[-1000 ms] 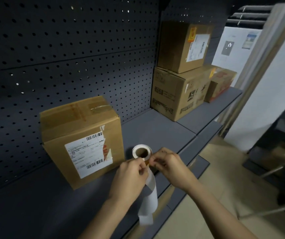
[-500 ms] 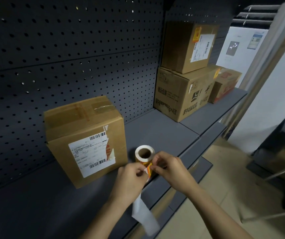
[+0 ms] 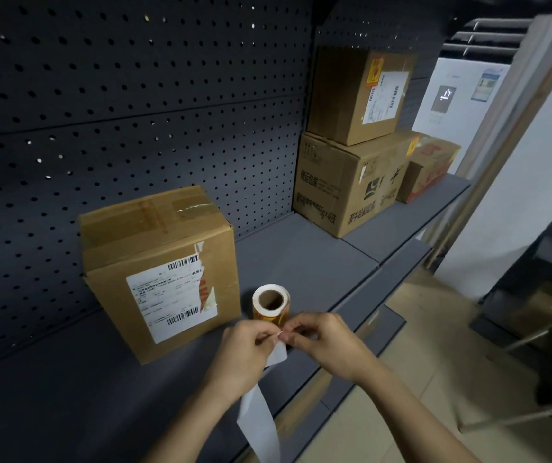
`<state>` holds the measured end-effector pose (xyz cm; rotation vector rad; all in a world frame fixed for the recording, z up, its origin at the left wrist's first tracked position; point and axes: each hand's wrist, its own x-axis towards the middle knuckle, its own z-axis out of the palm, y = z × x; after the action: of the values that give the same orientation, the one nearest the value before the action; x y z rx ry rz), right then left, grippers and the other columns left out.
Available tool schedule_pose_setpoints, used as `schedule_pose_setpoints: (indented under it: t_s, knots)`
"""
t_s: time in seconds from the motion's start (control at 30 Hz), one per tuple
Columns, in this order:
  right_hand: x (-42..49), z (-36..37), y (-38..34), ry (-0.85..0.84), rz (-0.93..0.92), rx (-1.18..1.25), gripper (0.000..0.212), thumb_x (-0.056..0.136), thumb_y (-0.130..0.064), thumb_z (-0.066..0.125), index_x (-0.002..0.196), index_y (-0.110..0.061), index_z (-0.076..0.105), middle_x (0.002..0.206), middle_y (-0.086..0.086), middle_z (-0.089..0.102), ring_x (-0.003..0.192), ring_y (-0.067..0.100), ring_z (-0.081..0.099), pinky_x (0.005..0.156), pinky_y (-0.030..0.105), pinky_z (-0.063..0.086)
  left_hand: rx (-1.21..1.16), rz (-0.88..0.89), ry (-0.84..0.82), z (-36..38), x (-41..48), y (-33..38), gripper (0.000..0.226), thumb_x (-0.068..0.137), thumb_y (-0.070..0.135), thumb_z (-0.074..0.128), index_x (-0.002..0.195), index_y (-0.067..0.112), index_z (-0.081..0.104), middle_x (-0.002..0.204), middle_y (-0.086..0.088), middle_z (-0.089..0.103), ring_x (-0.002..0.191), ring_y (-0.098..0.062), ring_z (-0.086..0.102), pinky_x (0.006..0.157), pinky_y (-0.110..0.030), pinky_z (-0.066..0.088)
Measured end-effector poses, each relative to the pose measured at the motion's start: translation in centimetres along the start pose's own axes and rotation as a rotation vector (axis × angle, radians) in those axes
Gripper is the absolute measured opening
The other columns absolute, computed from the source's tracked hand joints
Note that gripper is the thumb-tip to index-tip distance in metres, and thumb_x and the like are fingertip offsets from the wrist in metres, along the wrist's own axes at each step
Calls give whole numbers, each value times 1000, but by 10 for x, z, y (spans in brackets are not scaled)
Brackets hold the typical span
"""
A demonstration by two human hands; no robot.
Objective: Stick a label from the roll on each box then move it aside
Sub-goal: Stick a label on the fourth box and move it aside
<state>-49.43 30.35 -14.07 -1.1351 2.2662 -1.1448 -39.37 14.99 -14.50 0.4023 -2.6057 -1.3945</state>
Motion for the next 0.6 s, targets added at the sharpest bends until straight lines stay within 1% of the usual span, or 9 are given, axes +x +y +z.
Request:
schedule_pose_setpoints:
  t_s: [0.1, 0.17, 0.2, 0.23, 0.27, 0.33, 0.43, 0.5, 0.6]
  knots:
    - [-3, -2, -1, 9, 21, 20, 13, 96, -27, 64, 98, -21, 75, 93, -9, 73, 89, 4, 68, 82, 22, 54, 13, 1, 12, -1, -2, 1, 23, 92, 13, 64, 73, 26, 69, 68, 18, 67, 71, 3, 63, 64, -12, 45]
    - [-5, -3, -1, 45, 54, 48, 12, 96, -26, 64, 95, -23, 75, 91, -10, 74, 87, 4, 69, 79, 20, 54, 18, -20, 49, -2, -4, 2, 20, 90, 11, 62, 74, 21, 70, 68, 14, 68, 70, 0, 63, 63, -16, 47]
    - [-6, -3, 1, 71, 79, 57, 11, 95, -27, 65, 92, -26, 75, 89, -9, 74, 84, 7, 69, 78, 24, 55, 26, -30, 74, -3, -5, 2, 19, 90, 11, 61, 73, 19, 69, 67, 11, 67, 67, 0, 61, 62, -18, 47]
    - [-6, -4, 3, 102, 108, 66, 11, 94, -28, 65, 88, -27, 75, 87, -7, 74, 82, 11, 69, 78, 31, 57, 38, -41, 98, -5, -7, 2, 19, 89, 11, 61, 72, 17, 68, 65, 9, 65, 63, -1, 58, 60, -18, 45]
    - [-6, -6, 5, 137, 143, 75, 11, 92, -28, 66, 85, -27, 74, 85, -5, 74, 82, 17, 69, 79, 37, 57, 54, -55, 117, -6, -8, 2, 19, 89, 12, 60, 72, 17, 66, 63, 9, 64, 61, -1, 56, 57, -16, 43]
    - [-7, -10, 8, 211, 204, 103, 12, 89, -26, 66, 78, -23, 72, 81, 1, 73, 78, 23, 68, 78, 44, 55, 93, -76, 139, -10, -10, 0, 20, 89, 13, 60, 70, 17, 65, 60, 8, 61, 58, -3, 53, 52, -14, 40]
    - [-9, -17, 10, 310, 262, 129, 13, 85, -21, 66, 73, -20, 69, 75, 5, 71, 66, 21, 61, 66, 39, 51, 150, -81, 163, -14, -11, -1, 24, 89, 12, 61, 65, 15, 60, 55, 7, 53, 51, -3, 47, 47, -13, 37]
    - [-11, -21, 9, 365, 278, 147, 16, 86, -17, 66, 70, -18, 69, 74, 5, 70, 68, 23, 64, 66, 37, 50, 182, -91, 168, -17, -11, -2, 26, 89, 13, 61, 64, 19, 58, 57, 8, 54, 52, -3, 49, 47, -12, 38]
    - [-15, -27, 2, 430, 273, 183, 17, 87, -14, 66, 71, -16, 70, 73, 3, 71, 68, 17, 64, 65, 32, 50, 232, -107, 164, -19, -11, -3, 27, 89, 15, 61, 65, 26, 56, 62, 10, 57, 60, -4, 55, 49, -9, 37]
